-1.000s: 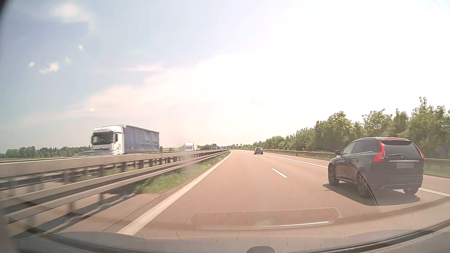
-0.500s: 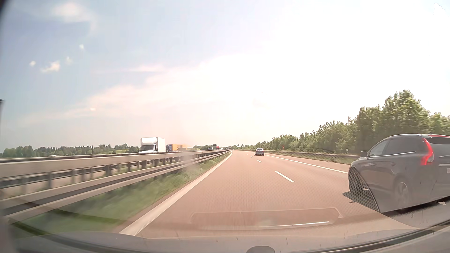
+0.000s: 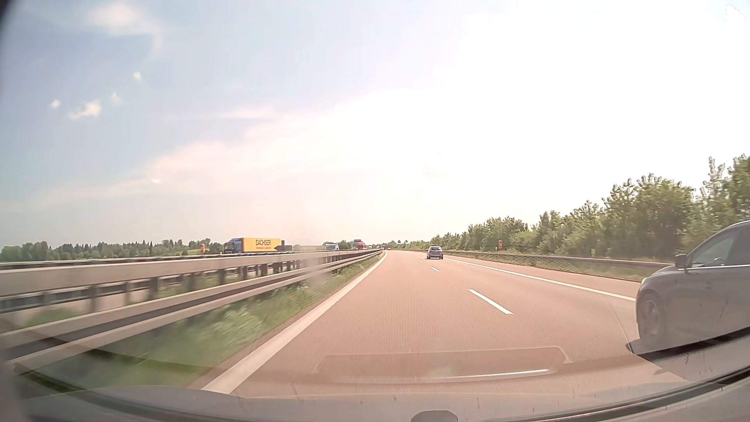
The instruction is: Follow the waypoints while adhering to traffic rules and regulations
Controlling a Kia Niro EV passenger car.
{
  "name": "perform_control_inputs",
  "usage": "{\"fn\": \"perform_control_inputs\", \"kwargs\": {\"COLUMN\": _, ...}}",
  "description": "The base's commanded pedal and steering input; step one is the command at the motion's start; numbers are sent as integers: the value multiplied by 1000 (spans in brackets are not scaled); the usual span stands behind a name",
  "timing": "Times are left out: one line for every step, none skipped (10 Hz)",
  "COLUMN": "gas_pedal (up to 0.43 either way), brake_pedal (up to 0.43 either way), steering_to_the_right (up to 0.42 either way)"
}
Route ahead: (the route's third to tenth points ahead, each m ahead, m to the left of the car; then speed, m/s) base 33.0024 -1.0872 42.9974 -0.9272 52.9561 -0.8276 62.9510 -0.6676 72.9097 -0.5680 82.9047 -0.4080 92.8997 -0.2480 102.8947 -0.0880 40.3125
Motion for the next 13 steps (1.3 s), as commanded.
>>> {"fn": "perform_control_inputs", "kwargs": {"gas_pedal": 1000, "brake_pedal": 0, "steering_to_the_right": -3}}
{"fn": "perform_control_inputs", "kwargs": {"gas_pedal": 1000, "brake_pedal": 0, "steering_to_the_right": -3}}
{"fn": "perform_control_inputs", "kwargs": {"gas_pedal": 1000, "brake_pedal": 0, "steering_to_the_right": -3}}
{"fn": "perform_control_inputs", "kwargs": {"gas_pedal": 1000, "brake_pedal": 0, "steering_to_the_right": -4}}
{"fn": "perform_control_inputs", "kwargs": {"gas_pedal": 1000, "brake_pedal": 0, "steering_to_the_right": -3}}
{"fn": "perform_control_inputs", "kwargs": {"gas_pedal": 1000, "brake_pedal": 0, "steering_to_the_right": -3}}
{"fn": "perform_control_inputs", "kwargs": {"gas_pedal": 1000, "brake_pedal": 0, "steering_to_the_right": -3}}
{"fn": "perform_control_inputs", "kwargs": {"gas_pedal": 1000, "brake_pedal": 0, "steering_to_the_right": -3}}
{"fn": "perform_control_inputs", "kwargs": {"gas_pedal": 1000, "brake_pedal": 0, "steering_to_the_right": -3}}
{"fn": "perform_control_inputs", "kwargs": {"gas_pedal": 1000, "brake_pedal": 0, "steering_to_the_right": -3}}
{"fn": "perform_control_inputs", "kwargs": {"gas_pedal": 1000, "brake_pedal": 0, "steering_to_the_right": -3}}
{"fn": "perform_control_inputs", "kwargs": {"gas_pedal": 1000, "brake_pedal": 0, "steering_to_the_right": -3}}
{"fn": "perform_control_inputs", "kwargs": {"gas_pedal": 1000, "brake_pedal": 0, "steering_to_the_right": -3}}
